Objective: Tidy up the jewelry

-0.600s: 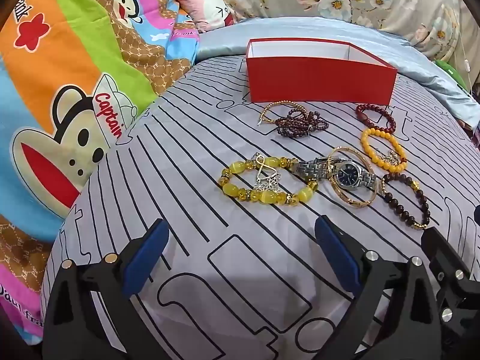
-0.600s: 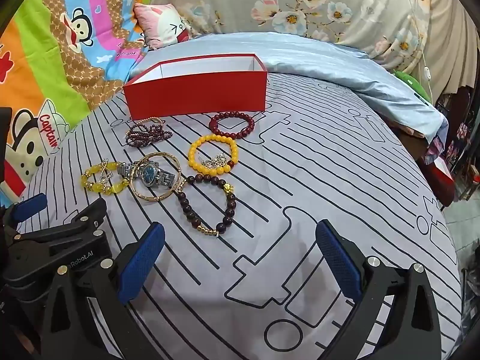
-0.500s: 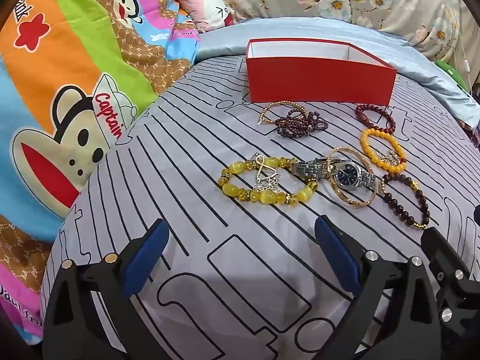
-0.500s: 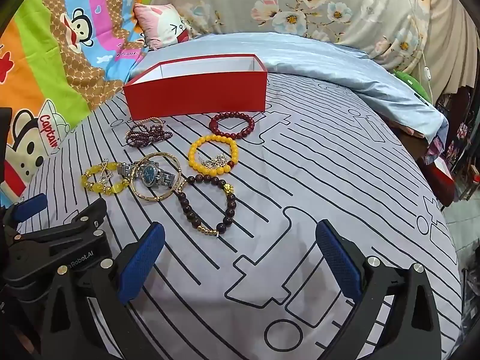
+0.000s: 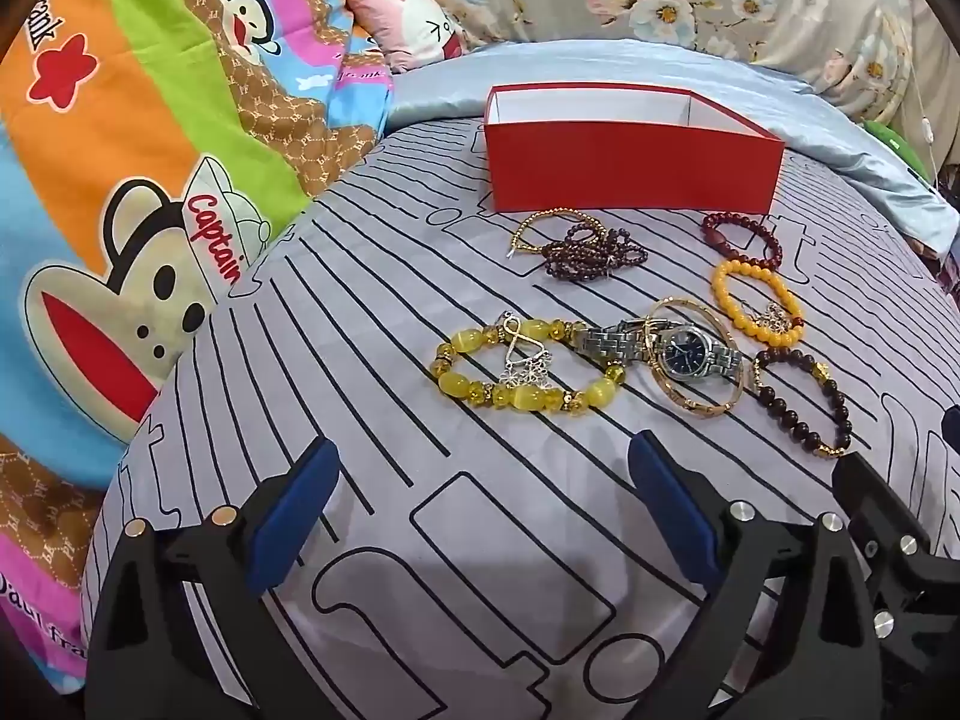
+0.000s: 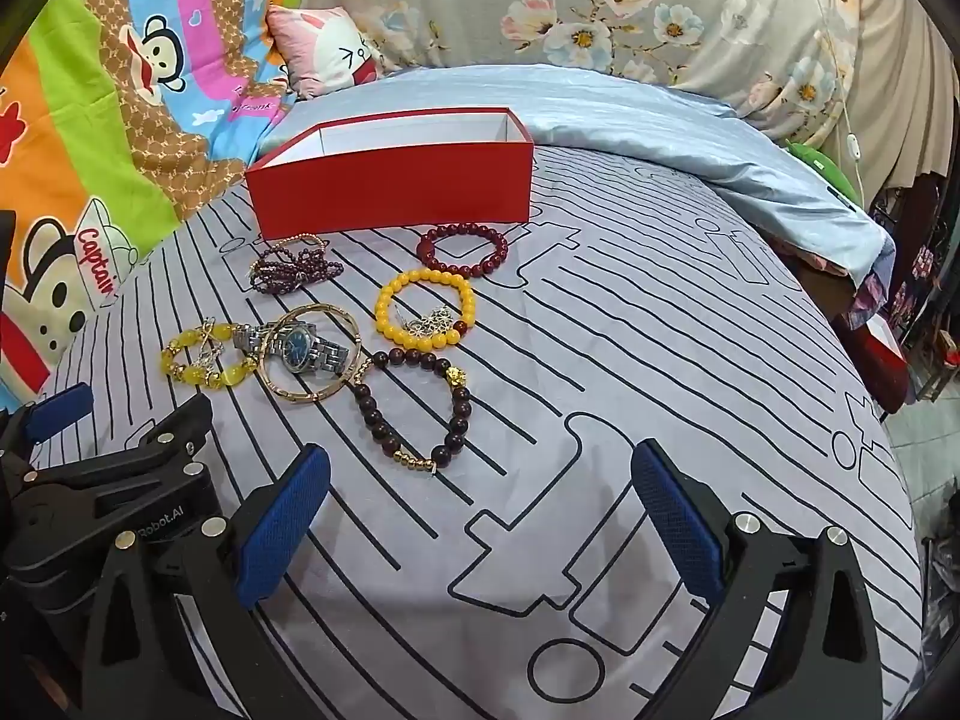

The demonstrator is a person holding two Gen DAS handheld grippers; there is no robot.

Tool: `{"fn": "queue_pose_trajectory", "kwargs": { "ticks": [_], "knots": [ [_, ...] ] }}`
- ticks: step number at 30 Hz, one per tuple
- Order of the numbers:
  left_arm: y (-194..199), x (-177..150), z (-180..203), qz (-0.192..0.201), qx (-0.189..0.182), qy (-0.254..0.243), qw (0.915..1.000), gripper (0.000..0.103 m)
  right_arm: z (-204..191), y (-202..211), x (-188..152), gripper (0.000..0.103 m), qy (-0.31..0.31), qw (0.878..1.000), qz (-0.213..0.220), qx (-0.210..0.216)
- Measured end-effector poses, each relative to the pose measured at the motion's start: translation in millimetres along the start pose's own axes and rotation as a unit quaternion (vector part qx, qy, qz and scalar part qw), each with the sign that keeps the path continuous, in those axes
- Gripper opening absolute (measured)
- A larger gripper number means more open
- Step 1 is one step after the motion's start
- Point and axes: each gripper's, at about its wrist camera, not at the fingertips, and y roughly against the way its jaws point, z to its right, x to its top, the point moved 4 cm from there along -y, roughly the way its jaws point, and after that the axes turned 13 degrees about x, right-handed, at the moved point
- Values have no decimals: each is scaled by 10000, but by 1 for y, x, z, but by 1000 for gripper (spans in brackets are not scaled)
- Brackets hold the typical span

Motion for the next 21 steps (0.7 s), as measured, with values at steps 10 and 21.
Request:
{"fn": "queue_pose_trajectory", "kwargs": {
  "ticks": [10, 21],
  "knots": [
    [0, -4, 3, -7, -4, 38, 10000, 93, 1, 2, 0, 96, 34, 10000, -5, -32],
    [0, -3, 5, 31, -46, 46, 10000, 92, 1, 2, 0, 96, 27, 10000, 6, -62]
  ]
}}
